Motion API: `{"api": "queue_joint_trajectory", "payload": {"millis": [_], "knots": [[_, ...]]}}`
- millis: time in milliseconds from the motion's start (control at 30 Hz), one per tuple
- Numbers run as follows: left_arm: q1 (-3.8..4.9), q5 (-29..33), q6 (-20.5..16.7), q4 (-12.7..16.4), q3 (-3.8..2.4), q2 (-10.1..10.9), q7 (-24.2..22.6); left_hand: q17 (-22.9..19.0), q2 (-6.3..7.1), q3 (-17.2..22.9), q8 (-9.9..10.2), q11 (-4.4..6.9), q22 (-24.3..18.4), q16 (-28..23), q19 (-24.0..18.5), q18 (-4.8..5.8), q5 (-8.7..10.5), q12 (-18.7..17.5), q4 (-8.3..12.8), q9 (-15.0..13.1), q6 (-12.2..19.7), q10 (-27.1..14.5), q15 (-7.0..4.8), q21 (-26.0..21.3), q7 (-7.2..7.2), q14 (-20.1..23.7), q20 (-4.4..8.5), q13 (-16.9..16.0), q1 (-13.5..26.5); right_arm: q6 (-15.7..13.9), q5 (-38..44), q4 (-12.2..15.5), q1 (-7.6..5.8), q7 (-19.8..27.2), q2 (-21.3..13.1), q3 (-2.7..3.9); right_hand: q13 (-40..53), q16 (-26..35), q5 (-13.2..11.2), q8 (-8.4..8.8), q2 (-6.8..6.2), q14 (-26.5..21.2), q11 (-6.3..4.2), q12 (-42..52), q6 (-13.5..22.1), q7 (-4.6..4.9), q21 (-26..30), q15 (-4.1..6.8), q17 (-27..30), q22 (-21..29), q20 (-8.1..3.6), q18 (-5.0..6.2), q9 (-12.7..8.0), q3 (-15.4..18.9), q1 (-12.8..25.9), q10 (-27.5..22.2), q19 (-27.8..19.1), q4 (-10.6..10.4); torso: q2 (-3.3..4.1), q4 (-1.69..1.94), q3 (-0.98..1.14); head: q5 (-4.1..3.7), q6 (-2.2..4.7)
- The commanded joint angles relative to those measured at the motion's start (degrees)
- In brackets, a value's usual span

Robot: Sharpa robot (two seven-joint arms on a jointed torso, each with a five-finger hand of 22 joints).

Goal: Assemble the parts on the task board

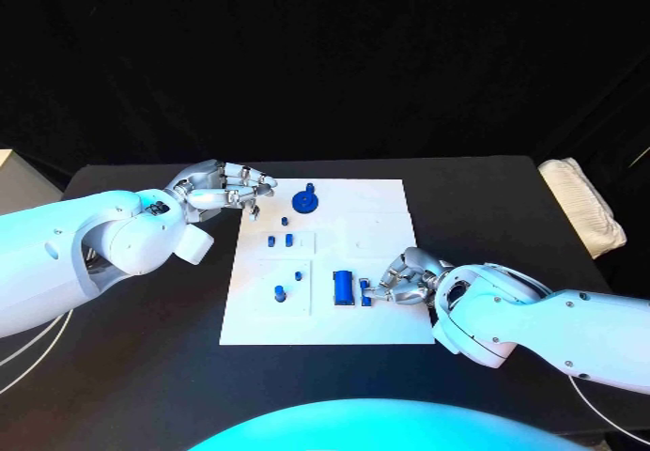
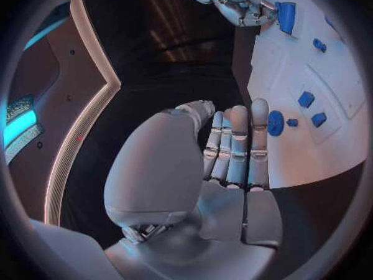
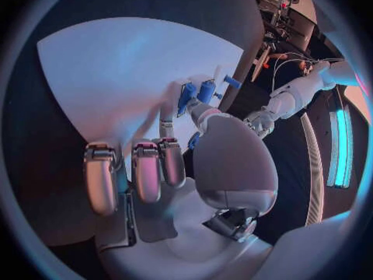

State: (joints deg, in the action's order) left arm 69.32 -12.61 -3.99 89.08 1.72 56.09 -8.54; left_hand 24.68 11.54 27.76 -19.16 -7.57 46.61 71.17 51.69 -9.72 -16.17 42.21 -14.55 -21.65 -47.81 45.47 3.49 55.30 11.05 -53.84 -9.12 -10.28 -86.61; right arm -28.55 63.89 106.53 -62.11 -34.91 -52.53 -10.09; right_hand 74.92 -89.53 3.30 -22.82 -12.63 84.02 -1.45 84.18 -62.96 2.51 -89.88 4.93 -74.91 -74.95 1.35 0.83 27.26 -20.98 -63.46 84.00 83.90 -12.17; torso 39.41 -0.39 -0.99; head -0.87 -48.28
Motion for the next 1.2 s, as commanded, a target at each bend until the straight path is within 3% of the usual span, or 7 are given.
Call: {"api": "queue_joint_trajectory", "payload": {"millis": [33, 333, 833, 1200], "knots": [[0.02, -0.17, 0.99, 0.02, -0.03, -0.12, -0.19, 0.06, -0.32, 0.27, -0.18, 0.01, 0.05, -0.30, -0.10, -0.86, -0.23, 0.04, 0.07, -0.05, 0.26, -0.33, 0.22, 0.11, 0.01, 0.09, -0.17, -0.05, 0.07, 2.19, 0.59, -0.02, 0.13, 2.02, -0.18, -0.02, 12.84, -0.02, 0.33, -0.13, -0.16, 5.78, -0.22, -0.34, 0.35, -0.02, -0.12, 0.23, -14.21, -15.05, -0.35, -0.83, 0.00, 0.31, -1.05, 4.25, 6.10, 0.51, 0.01, -0.01, 0.02, -0.04, 0.09], [0.02, -0.18, 1.03, -0.07, -0.03, -0.15, -0.16, 0.09, -0.41, 0.39, -0.22, 0.03, 0.07, -0.32, -0.10, -0.87, -0.27, 0.06, 0.20, -0.07, 0.26, -0.32, 0.20, 0.13, 0.00, 0.09, -0.16, -0.07, -0.03, 2.68, 0.86, -0.33, 0.25, 2.22, -0.07, -0.02, 12.86, -0.02, 0.27, -0.16, -0.35, 5.78, -0.18, -0.32, 0.33, 0.01, -0.12, 0.20, -14.21, -15.05, -0.33, -0.83, 0.00, 0.83, -1.62, 4.25, 6.10, 0.77, 0.12, 0.04, 0.01, -0.09, 0.06], [0.02, -0.20, 1.03, -0.05, -0.03, -0.16, -0.17, 0.13, -0.53, 0.56, -0.28, 0.04, 0.09, -0.34, -0.10, -0.87, -0.29, 0.08, 0.37, -0.09, 0.27, -0.31, 0.18, 0.17, -0.01, 0.09, -0.15, -0.08, -0.14, -0.02, 6.02, -3.12, 0.33, 0.87, 1.50, -0.01, 12.89, -0.06, 0.30, -0.15, 1.24, 5.80, -0.31, -0.33, 0.21, -0.14, -0.12, 0.29, -14.29, -15.05, -0.37, -0.83, -0.11, -0.04, -3.75, 4.27, 6.10, 1.45, 0.07, 0.08, 0.00, -0.11, -0.18], [0.01, -0.20, 1.10, -0.10, -0.02, -0.22, -0.18, 0.13, -0.53, 0.56, -0.28, 0.04, 0.09, -0.34, -0.10, -0.87, -0.29, 0.08, 0.37, -0.09, 0.27, -0.31, 0.18, 0.17, -0.01, 0.09, -0.15, -0.08, -0.14, -0.43, 6.59, -3.20, 0.33, 1.88, 1.76, 0.00, 12.92, -0.10, 0.24, -0.13, 1.30, 5.82, -0.29, -0.25, 0.20, -0.09, -0.12, 0.29, -14.37, -15.05, -0.38, -0.83, -0.14, -0.03, -3.58, 4.30, 6.10, 1.30, 0.02, -0.04, -0.02, -0.05, -0.17]]}}
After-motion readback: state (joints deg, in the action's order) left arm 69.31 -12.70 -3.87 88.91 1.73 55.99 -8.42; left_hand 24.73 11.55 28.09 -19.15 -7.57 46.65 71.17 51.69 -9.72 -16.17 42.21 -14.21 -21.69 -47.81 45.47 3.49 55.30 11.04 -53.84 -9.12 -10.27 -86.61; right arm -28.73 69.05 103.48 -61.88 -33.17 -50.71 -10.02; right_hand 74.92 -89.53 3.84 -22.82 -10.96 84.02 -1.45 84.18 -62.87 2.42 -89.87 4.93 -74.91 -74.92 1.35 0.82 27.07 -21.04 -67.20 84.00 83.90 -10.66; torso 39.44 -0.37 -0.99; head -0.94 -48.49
